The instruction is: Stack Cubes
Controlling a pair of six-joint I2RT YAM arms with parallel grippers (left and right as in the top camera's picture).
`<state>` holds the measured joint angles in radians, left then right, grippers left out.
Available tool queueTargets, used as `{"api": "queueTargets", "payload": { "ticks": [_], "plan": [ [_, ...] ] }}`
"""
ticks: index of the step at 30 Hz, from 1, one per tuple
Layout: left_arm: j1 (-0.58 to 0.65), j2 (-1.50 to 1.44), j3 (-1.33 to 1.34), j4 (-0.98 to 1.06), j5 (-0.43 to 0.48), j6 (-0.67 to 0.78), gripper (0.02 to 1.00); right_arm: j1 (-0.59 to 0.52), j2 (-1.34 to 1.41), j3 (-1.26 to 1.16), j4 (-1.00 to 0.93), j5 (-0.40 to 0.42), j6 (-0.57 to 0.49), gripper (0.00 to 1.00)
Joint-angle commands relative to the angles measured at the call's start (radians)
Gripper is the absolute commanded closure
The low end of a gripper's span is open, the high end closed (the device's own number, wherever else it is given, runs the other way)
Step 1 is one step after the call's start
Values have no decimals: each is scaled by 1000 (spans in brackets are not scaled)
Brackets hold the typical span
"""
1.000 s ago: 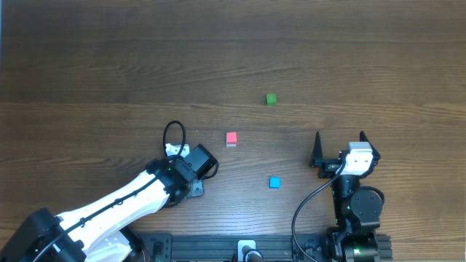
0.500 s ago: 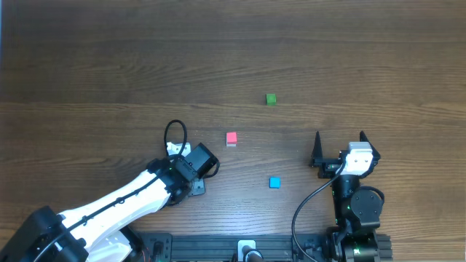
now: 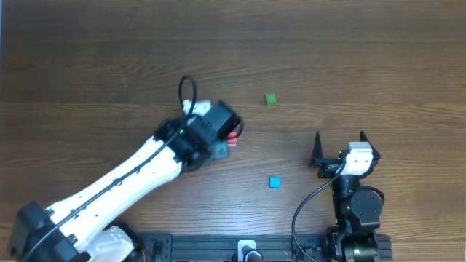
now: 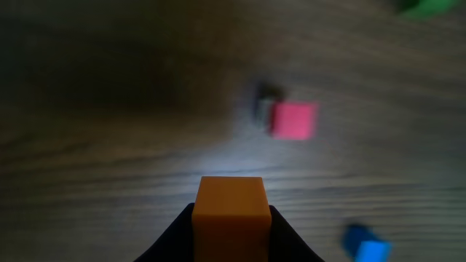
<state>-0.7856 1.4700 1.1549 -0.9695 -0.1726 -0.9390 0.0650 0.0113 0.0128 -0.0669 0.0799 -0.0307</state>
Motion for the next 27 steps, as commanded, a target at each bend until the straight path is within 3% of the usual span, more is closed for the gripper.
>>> {"api": "queueTargets", "payload": {
  "ticks": [1,27],
  "plan": [
    [-6,127,154,-23,-23,19,980,-7,-6,-8,-1,-8,-4,7],
    [-14,376,229,52,31,19,980,-7,-6,-8,-1,-8,-4,9]
  ]
}}
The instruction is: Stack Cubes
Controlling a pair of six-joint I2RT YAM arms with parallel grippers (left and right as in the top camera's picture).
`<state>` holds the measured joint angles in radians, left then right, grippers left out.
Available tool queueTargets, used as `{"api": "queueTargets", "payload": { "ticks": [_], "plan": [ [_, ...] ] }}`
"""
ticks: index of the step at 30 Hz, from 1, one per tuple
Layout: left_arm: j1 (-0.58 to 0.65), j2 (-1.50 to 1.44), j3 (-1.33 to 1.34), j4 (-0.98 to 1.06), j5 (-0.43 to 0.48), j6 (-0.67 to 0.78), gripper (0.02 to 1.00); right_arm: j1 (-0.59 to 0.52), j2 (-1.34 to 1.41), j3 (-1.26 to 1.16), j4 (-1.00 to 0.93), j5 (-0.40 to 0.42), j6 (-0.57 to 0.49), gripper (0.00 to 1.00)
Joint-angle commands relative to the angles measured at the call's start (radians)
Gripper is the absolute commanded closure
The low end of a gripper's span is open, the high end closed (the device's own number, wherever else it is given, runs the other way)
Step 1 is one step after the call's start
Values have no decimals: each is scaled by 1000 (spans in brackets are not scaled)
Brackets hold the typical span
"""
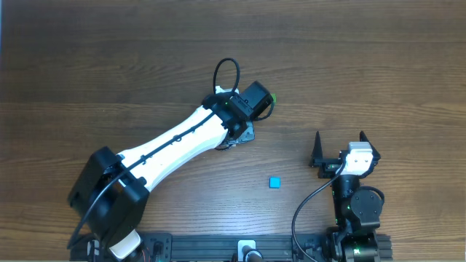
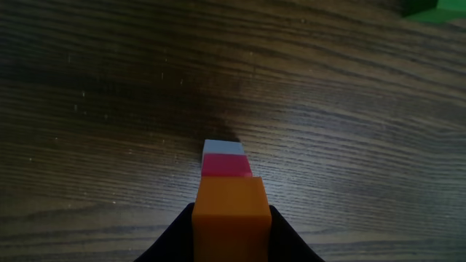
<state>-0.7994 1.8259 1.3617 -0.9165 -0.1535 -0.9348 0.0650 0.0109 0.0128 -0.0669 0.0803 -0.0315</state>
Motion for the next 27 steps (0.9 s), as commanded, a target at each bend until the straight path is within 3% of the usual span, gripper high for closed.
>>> {"api": "queueTargets", "payload": {
  "ticks": [1,27],
  "plan": [
    [-1,21,23,-1,14,14,980,-7,-6,-8,-1,-9,-3,9],
    [0,54,23,-5,6,14,974,-7,-6,-8,-1,-9,-3,7]
  ]
}}
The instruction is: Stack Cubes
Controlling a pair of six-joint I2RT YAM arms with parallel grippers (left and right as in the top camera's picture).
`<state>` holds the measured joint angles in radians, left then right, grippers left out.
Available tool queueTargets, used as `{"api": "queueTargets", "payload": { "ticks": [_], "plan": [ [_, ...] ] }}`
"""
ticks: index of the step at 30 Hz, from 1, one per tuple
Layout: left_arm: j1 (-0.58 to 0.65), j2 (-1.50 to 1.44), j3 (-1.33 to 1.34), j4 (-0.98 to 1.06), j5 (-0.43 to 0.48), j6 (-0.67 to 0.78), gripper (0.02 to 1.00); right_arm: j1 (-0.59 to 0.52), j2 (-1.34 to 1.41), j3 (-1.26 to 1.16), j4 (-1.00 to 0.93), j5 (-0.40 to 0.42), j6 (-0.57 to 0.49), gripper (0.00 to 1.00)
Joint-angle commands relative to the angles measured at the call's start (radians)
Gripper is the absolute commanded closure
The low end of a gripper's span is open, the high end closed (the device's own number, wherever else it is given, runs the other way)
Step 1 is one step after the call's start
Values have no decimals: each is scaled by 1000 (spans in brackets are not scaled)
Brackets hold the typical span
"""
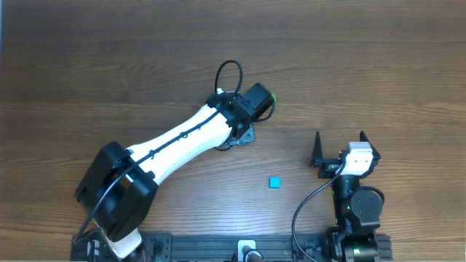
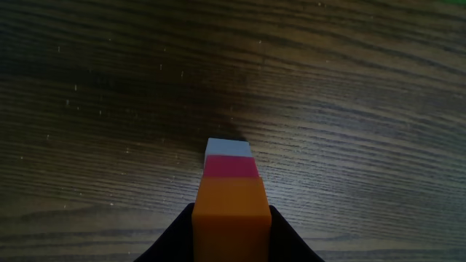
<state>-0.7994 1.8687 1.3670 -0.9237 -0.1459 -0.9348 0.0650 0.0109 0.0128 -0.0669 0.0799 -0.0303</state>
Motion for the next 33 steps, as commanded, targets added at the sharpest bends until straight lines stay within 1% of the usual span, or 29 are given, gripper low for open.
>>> {"api": "queueTargets", "payload": {
  "ticks": [1,4,6,14,15,22,25,31,33],
  "plan": [
    [0,11,17,3,-2,14,972,-7,-6,-8,-1,-8,-5,9],
    [-1,11,17,3,-1,14,952,-7,-6,-8,-1,-8,-5,7],
    [-1,11,17,3,-1,14,912,-7,-6,-8,-1,-8,-5,7],
    [-1,11,17,2,-1,14,879,-7,-6,-8,-1,-8,-5,7],
    [-1,11,17,2,-1,14,862,-7,-6,-8,-1,-8,-5,9],
    [-1,19,17,-1,-1,14,827,-7,-6,-8,-1,-8,-5,9],
    [-1,25,17,-3,0,14,772,-7,-6,-8,-1,-8,-5,7],
    [-1,25,17,-5,0,14,608,-7,-6,-8,-1,-8,-5,7],
    [-1,25,17,-5,-1,14,514,-7,-6,-8,-1,-8,-5,7]
  ]
}}
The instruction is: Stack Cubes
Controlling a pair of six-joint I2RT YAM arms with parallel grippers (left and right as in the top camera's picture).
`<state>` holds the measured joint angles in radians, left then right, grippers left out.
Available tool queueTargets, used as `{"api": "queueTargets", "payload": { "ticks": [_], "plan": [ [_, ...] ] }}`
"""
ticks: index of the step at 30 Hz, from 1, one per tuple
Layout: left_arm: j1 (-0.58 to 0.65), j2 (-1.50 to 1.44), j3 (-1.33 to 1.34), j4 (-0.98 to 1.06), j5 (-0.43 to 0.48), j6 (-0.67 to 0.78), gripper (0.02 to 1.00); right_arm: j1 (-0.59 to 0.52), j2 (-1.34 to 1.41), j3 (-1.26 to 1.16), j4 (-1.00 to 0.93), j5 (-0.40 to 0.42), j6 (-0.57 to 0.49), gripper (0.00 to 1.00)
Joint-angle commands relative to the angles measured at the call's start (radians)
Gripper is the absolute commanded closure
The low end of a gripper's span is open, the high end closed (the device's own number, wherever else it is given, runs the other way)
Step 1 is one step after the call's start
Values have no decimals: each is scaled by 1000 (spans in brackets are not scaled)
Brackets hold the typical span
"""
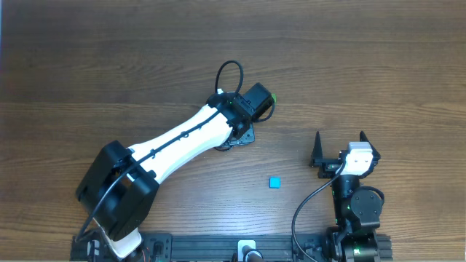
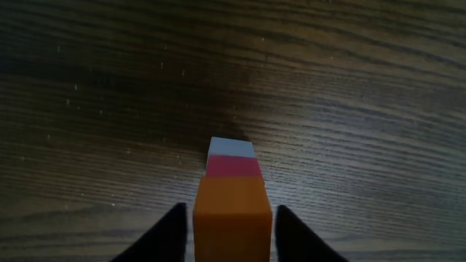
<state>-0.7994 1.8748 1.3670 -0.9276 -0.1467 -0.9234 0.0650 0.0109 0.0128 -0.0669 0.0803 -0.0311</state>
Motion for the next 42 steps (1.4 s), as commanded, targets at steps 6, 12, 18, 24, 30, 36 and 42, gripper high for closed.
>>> {"api": "queueTargets", "payload": {
  "ticks": [6,12,18,24,30,36,42],
  "plan": [
    [-1,19,17,-1,-2,3,23,-7,-6,-8,-1,-9,-4,7],
    [0,-58,17,20,-80,3,20,-7,-6,-8,-1,-9,-4,9],
    [76,-284,18,43,-122,35,23,-7,-6,-8,-1,-9,-4,9],
    [235,-534,17,73,-145,186,20,-7,-6,-8,-1,-9,-4,9],
    [409,-736,-50,145,-176,322,23,-7,-6,-8,-1,-9,-4,7],
    [558,-921,-275,411,-111,604,27,-7,-6,-8,-1,-9,-4,9],
    [629,-1155,-625,709,11,712,23,-7,-6,-8,-1,-9,-4,7]
  ]
}}
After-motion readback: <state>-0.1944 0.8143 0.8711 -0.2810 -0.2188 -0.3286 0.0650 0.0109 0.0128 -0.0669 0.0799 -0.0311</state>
